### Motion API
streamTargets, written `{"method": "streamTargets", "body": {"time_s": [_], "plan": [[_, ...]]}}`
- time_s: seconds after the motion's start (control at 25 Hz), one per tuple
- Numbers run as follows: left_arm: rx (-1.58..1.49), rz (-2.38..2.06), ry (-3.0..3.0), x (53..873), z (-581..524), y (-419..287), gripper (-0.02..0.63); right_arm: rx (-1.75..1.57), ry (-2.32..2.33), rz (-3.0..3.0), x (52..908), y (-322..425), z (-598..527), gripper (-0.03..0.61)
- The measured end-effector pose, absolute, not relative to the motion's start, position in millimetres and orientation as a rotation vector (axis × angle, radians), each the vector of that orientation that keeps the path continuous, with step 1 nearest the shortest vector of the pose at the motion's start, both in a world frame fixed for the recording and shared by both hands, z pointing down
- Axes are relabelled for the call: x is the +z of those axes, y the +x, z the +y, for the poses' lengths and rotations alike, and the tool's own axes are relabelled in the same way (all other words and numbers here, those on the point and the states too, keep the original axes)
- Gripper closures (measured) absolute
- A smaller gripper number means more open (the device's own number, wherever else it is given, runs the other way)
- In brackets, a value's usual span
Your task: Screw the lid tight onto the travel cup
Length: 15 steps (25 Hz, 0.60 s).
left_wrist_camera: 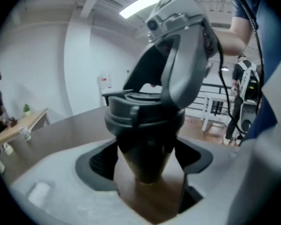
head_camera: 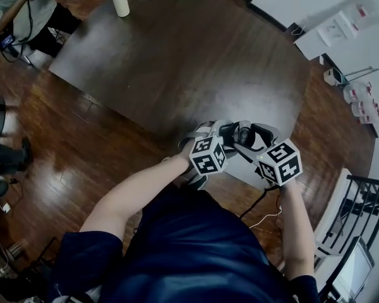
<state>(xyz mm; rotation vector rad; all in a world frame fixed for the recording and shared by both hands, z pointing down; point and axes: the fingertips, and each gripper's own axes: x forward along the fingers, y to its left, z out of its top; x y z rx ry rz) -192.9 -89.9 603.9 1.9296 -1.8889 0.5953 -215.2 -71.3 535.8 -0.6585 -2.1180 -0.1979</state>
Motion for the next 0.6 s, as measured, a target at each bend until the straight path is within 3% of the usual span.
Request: {"method": "streamTargets", "body": {"time_s": [0.16,0.36,0.6], "plan": [[0.507,-2.000,1.755,606.6,-82.0,-197.4,0.235,-0.043,-0.369,-2.272,535.5,-219.4,-72.4,0.242],[0.480,-1.999,1.687,599.3,-33.1,-207.4,0.235,0.061,-0.355,-2.358,537.3,-220.7,-66.6,0.241],[0.164,-2.271,1.523,491.1,17.7,-236.8,0.260,0.210,-0.344,-2.636,464.9,-213.6,-96.9,0.212]]}}
